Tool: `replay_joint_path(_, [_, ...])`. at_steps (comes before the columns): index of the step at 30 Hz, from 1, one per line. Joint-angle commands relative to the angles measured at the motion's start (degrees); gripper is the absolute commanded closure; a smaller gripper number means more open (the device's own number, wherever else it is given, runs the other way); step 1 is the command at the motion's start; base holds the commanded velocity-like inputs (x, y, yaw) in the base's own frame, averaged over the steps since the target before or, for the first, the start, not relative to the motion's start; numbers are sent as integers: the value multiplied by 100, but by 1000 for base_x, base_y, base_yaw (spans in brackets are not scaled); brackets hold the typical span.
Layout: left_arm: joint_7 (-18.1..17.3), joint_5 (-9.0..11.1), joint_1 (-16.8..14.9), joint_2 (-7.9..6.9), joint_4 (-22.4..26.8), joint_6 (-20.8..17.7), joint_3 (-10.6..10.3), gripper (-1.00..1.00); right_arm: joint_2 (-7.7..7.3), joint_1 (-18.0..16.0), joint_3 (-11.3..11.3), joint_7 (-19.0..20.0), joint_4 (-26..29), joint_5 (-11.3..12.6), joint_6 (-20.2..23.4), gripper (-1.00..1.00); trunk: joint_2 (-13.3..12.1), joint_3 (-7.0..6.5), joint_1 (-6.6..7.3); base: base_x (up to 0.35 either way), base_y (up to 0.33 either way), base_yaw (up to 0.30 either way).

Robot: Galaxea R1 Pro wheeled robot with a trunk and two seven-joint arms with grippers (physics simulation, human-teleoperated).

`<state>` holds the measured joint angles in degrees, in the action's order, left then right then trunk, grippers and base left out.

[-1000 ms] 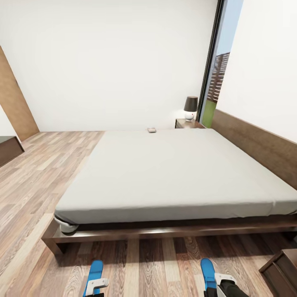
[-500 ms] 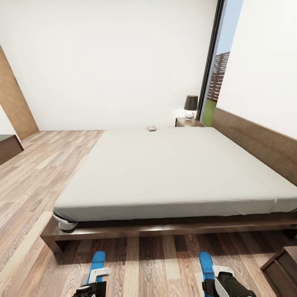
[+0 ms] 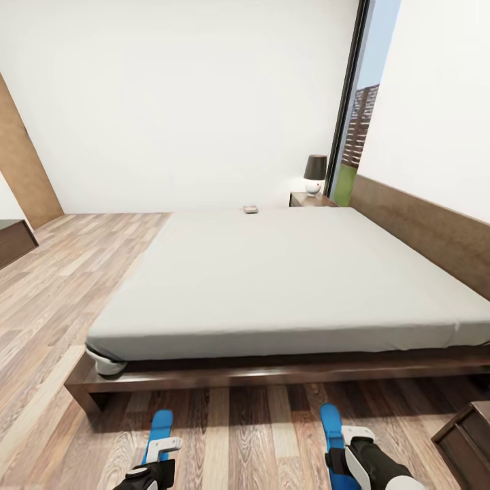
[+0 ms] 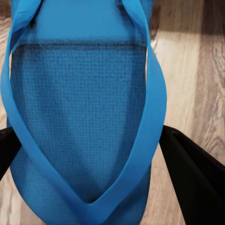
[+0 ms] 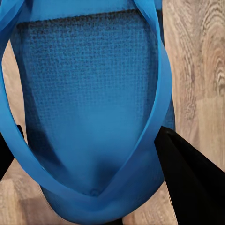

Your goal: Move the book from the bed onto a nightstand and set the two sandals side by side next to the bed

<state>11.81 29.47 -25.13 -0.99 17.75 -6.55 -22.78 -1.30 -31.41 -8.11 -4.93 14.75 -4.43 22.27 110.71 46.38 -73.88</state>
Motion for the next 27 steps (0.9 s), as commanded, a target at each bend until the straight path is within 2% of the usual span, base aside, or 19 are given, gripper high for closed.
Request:
replay_joint_path(1, [42,38,-1,-6,18,-29,-50,100,5,-3,-18,-3,11,-42,33,100,44,24,-22,0,0,0])
replay_joint_path(10, [41,29,-1,-7,18,-13,-53,100,15,-5,58,1,8,-33,32,100,405,185,-219,0,0,0])
replay_joint_path(18, [41,24,-1,-7,18,164,-56,100,16,-6,63,7,2,-32,32,100,726,329,-395,0,0,0])
replay_joint_path(27, [89,30,-10,-5,55,113,-60,100,16,-6,71,9,9,-32,32,100,1087,490,-593,0,0,0])
